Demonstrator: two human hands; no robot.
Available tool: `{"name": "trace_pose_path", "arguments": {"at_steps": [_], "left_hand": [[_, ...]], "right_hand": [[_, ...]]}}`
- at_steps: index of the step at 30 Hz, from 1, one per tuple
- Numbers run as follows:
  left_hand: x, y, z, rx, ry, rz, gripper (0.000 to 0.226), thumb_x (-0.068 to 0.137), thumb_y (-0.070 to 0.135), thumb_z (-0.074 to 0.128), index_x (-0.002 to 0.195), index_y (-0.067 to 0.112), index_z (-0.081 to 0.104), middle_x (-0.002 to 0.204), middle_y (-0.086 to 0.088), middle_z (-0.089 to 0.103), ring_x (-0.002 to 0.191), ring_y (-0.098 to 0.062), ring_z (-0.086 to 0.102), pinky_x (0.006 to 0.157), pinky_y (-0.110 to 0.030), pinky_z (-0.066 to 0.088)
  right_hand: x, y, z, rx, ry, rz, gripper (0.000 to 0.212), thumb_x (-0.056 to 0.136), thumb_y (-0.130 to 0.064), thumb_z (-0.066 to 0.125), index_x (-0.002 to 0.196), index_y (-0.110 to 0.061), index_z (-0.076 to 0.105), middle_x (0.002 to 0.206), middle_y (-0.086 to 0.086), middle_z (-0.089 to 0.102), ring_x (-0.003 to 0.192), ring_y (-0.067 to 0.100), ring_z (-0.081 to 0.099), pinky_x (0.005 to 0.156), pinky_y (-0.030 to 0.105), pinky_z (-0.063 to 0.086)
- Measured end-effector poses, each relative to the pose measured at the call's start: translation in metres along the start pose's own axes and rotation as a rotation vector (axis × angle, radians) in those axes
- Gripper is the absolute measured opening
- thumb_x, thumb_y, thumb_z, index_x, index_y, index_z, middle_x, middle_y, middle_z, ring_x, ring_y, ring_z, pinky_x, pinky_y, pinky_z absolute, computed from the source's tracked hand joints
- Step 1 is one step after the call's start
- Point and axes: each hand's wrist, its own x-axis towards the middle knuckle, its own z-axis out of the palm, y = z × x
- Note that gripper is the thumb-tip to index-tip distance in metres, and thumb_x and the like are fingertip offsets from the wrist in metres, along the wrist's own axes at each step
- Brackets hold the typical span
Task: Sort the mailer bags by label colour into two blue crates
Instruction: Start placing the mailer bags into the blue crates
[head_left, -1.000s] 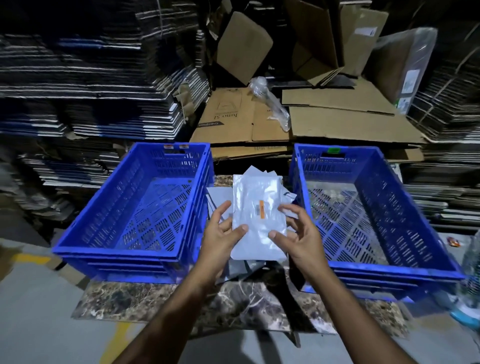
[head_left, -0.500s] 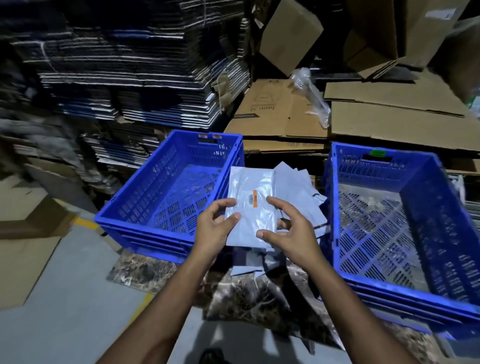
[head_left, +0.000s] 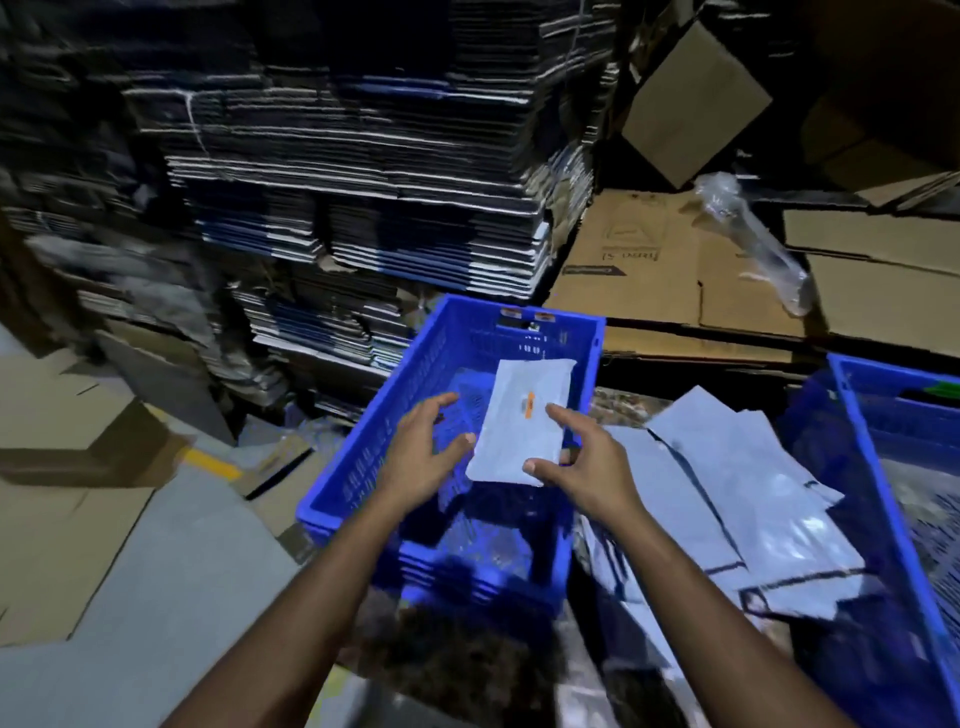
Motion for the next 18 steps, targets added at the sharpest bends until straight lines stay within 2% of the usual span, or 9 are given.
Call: {"name": "trace_pose_path", "arguments": {"at_steps": [2, 4, 6, 9, 12, 15, 18], "left_hand": [[0.028, -0.029, -0.022, 0.283, -0.036, 0.1, 0.071, 0.08, 0.054, 0.055, 0.136, 0.012, 0.05, 0.137, -0.007, 0.053, 0.123, -0.026, 0.048, 0.103, -0.032, 0.035], [0.055, -0.049, -0.04, 0.457, -0.095, 0.154, 0.072, 0.081, 0.05, 0.057, 0.139, 0.01, 0.047, 0.142, -0.01, 0.049, 0.128, -0.031, 0.042, 0.108, -0.035, 0.03], [0.08, -0.066, -0.051, 0.588, -0.154, 0.177, 0.073, 0.085, 0.046, 0.062, 0.145, 0.011, 0.04, 0.151, -0.01, 0.038, 0.136, -0.03, 0.033, 0.112, -0.036, 0.027], [0.11, -0.085, -0.051, 0.748, -0.271, 0.226, 0.079, 0.089, 0.047, 0.06, 0.151, 0.011, 0.027, 0.159, -0.009, 0.022, 0.145, -0.027, 0.019, 0.12, -0.037, 0.02], [0.125, -0.1, -0.041, 0.796, -0.372, 0.259, 0.083, 0.091, 0.05, 0.055, 0.154, 0.009, 0.019, 0.162, -0.012, 0.013, 0.15, -0.027, 0.009, 0.123, -0.037, 0.011], [0.127, -0.113, -0.032, 0.794, -0.35, 0.3, 0.083, 0.09, 0.048, 0.053, 0.153, 0.006, 0.021, 0.163, -0.013, 0.012, 0.151, -0.026, 0.004, 0.123, -0.035, 0.001], [0.128, -0.116, -0.028, 0.742, -0.311, 0.286, 0.083, 0.086, 0.044, 0.06, 0.152, 0.006, 0.026, 0.162, -0.012, 0.017, 0.151, -0.024, 0.009, 0.118, -0.028, -0.008]], "right_hand": [[0.03, 0.0, 0.025, -0.088, -0.01, 0.034, 0.079, 0.073, -0.022, 0.087, 0.143, -0.016, 0.05, 0.146, 0.003, 0.049, 0.111, 0.018, 0.058, 0.075, 0.004, 0.04], [0.058, 0.001, 0.048, -0.14, -0.035, 0.091, 0.081, 0.075, -0.024, 0.085, 0.146, -0.013, 0.046, 0.151, 0.005, 0.045, 0.132, 0.023, 0.049, 0.095, 0.017, 0.04], [0.083, 0.006, 0.067, -0.176, -0.065, 0.154, 0.082, 0.078, -0.024, 0.084, 0.147, -0.011, 0.043, 0.153, 0.006, 0.042, 0.139, 0.025, 0.042, 0.109, 0.031, 0.037], [0.118, 0.02, 0.09, -0.225, -0.118, 0.225, 0.082, 0.079, -0.025, 0.083, 0.148, -0.009, 0.041, 0.153, 0.008, 0.042, 0.139, 0.026, 0.041, 0.112, 0.037, 0.034], [0.151, 0.035, 0.111, -0.267, -0.184, 0.27, 0.081, 0.082, -0.024, 0.08, 0.15, -0.009, 0.037, 0.155, 0.008, 0.039, 0.142, 0.026, 0.038, 0.114, 0.038, 0.032], [0.181, 0.05, 0.13, -0.281, -0.225, 0.295, 0.08, 0.085, -0.023, 0.077, 0.151, -0.01, 0.035, 0.156, 0.006, 0.036, 0.143, 0.025, 0.037, 0.114, 0.036, 0.032], [0.207, 0.062, 0.146, -0.298, -0.236, 0.309, 0.078, 0.085, -0.019, 0.076, 0.151, -0.01, 0.035, 0.156, 0.007, 0.037, 0.141, 0.025, 0.039, 0.111, 0.031, 0.031]]}}
